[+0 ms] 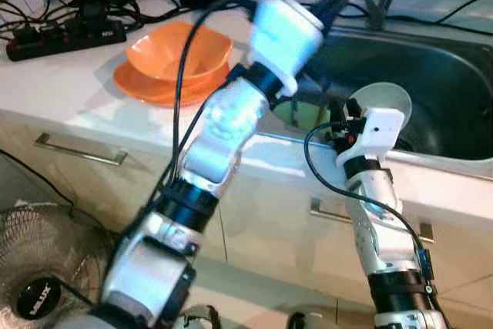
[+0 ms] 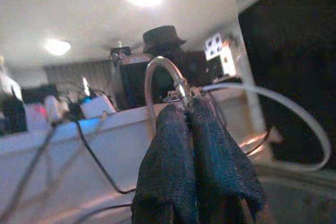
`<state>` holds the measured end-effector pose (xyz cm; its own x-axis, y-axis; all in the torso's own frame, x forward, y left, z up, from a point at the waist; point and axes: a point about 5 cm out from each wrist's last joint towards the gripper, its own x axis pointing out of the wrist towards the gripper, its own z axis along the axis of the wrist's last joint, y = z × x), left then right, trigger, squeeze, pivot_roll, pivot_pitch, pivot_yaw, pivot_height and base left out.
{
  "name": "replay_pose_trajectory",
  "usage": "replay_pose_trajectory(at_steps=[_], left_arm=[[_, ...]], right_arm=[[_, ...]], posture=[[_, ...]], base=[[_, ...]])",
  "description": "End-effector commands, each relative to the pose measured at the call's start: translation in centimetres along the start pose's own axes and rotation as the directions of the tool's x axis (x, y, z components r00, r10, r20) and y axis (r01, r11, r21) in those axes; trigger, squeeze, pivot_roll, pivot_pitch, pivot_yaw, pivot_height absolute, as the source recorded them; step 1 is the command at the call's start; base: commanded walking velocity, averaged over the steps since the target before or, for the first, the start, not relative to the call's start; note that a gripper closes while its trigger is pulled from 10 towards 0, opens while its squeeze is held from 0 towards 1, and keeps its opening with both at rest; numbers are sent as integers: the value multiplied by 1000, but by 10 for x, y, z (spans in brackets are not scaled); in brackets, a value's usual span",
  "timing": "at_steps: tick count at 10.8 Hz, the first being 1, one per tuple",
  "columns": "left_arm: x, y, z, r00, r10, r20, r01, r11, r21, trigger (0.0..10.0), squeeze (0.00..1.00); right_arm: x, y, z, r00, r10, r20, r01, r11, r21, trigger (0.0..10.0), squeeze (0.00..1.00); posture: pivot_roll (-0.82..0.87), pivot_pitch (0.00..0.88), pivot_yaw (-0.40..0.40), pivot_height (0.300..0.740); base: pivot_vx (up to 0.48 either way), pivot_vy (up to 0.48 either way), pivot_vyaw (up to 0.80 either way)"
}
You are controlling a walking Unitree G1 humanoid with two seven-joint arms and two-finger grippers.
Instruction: Kitchen organization
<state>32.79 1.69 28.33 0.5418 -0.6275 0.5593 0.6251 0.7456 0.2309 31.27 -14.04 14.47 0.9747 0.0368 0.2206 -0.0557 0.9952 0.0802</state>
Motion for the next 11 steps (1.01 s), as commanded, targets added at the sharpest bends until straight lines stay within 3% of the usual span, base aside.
replay_pose_trajectory(at_steps=[1, 3, 4, 7, 9, 10, 11], left_arm=[[-2, 7, 4, 1000, 16, 22, -13, 994, -108, 10000, 0], [-9, 20, 4, 999, 47, 14, -42, 974, -223, 10000, 0], [-15, 26, 0, 997, 72, -3, -70, 956, -285, 10000, 0], [-38, 32, -19, 988, 125, -87, -149, 904, -400, 10000, 0], [-44, 34, -22, 986, 135, -99, -166, 880, -446, 10000, 0], [-45, 33, -23, 986, 131, -104, -164, 878, -450, 10000, 0], [-44, 32, -23, 987, 119, -110, -157, 877, -455, 10000, 0]], right_arm=[[-2, -1, -3, 1000, -7, -8, 7, 1000, -4, 10000, 0], [-3, -1, 0, 1000, 10, 7, -10, 1000, -27, 10000, 0], [-3, -1, 1, 1000, 24, 11, -23, 999, -35, 10000, 1000], [-2, 12, 4, 989, 151, 10, -150, 988, -41, 10000, 1000], [-2, 25, 10, 963, 267, 19, -267, 963, -33, 10000, 1000], [-2, 29, 12, 954, 298, 23, -297, 954, -37, 10000, 596], [-1, 31, 14, 950, 309, 35, -308, 951, -41, 10000, 0]], posture=[[10, 55, 38, 740], [8, 61, 42, 740], [8, 63, 43, 740], [6, 70, 44, 740], [2, 72, 46, 740], [2, 72, 46, 740], [2, 72, 47, 740]], base=[[0, 0, 0], [0, 0, 0], [0, 0, 0], [0, 0, 0], [0, 0, 0], [0, 0, 0], [0, 0, 0]])
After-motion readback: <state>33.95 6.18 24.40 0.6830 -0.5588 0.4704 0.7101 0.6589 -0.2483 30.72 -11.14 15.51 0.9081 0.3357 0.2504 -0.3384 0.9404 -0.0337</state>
